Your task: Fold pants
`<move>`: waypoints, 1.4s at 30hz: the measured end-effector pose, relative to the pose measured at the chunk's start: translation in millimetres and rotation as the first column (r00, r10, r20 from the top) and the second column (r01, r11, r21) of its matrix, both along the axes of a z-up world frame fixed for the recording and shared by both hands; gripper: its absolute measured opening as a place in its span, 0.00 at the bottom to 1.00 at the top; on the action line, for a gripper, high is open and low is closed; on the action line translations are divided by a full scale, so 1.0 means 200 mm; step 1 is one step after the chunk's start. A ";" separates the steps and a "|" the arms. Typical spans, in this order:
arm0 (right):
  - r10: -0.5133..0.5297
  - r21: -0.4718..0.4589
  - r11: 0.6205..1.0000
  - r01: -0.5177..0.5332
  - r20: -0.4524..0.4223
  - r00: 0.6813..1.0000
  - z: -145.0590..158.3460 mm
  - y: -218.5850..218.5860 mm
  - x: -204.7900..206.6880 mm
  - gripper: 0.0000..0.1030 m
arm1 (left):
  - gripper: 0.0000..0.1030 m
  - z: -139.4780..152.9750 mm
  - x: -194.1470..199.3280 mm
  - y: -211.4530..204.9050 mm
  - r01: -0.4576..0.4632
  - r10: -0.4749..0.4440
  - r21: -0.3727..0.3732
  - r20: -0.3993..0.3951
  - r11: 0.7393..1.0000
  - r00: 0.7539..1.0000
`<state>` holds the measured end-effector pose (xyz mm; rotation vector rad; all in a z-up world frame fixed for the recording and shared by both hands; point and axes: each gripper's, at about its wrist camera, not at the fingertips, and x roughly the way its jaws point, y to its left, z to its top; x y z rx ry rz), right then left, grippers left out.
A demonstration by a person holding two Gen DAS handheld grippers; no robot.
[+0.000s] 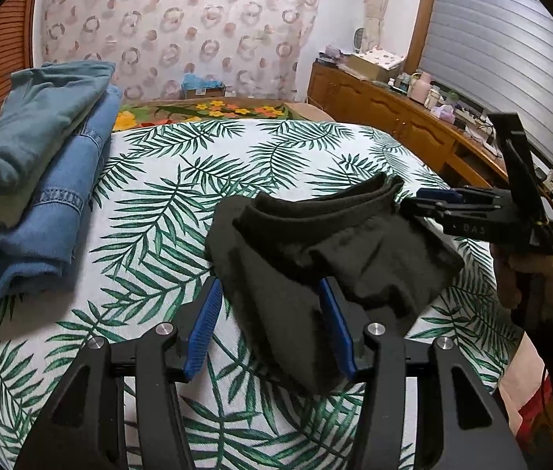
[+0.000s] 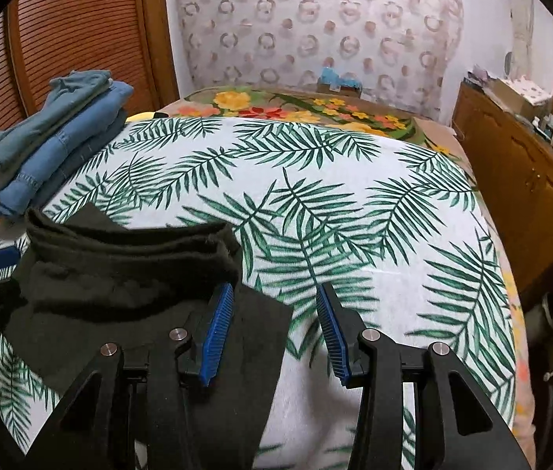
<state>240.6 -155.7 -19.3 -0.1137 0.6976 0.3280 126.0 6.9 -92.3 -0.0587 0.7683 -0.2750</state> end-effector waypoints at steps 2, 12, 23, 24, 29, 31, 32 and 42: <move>0.009 0.004 1.000 -0.009 0.000 1.000 0.00 -0.02 -0.04 0.45 | 0.51 -0.01 -0.01 -0.01 0.003 -0.003 -0.002 -0.004 1.000 1.000; 0.047 0.021 0.999 -0.046 -0.025 0.999 -0.06 -0.05 -0.19 0.46 | 0.51 -0.07 -0.08 -0.02 0.023 -0.023 -0.005 -0.033 1.000 0.999; 0.013 -0.001 1.000 -0.013 -0.014 1.000 -0.11 -0.03 -0.23 0.61 | 0.45 -0.09 -0.11 -0.02 0.028 -0.029 -0.014 -0.036 1.000 0.999; 0.005 -0.002 1.000 -0.005 -0.016 1.000 -0.11 -0.03 -0.23 0.65 | 0.43 -0.09 -0.13 -0.01 0.033 -0.034 -0.021 -0.036 0.999 0.999; -0.016 -0.003 1.000 0.016 -0.020 1.000 -0.10 -0.03 -0.22 0.71 | 0.32 -0.07 -0.18 -0.02 0.046 -0.047 -0.037 -0.026 0.998 0.999; -0.017 -0.007 1.000 0.017 -0.018 1.000 -0.10 -0.03 -0.22 0.71 | 0.31 -0.07 -0.20 -0.03 0.051 -0.052 -0.038 -0.023 0.998 0.998; -0.017 -0.009 1.000 0.016 -0.016 1.000 -0.10 -0.03 -0.23 0.71 | 0.31 -0.07 -0.20 -0.03 0.053 -0.054 -0.038 -0.023 0.998 0.998; -0.033 -0.058 0.998 0.034 0.014 0.999 -0.10 -0.02 -0.25 0.77 | 0.31 -0.13 -0.20 -0.04 0.053 -0.054 -0.032 -0.060 0.998 0.997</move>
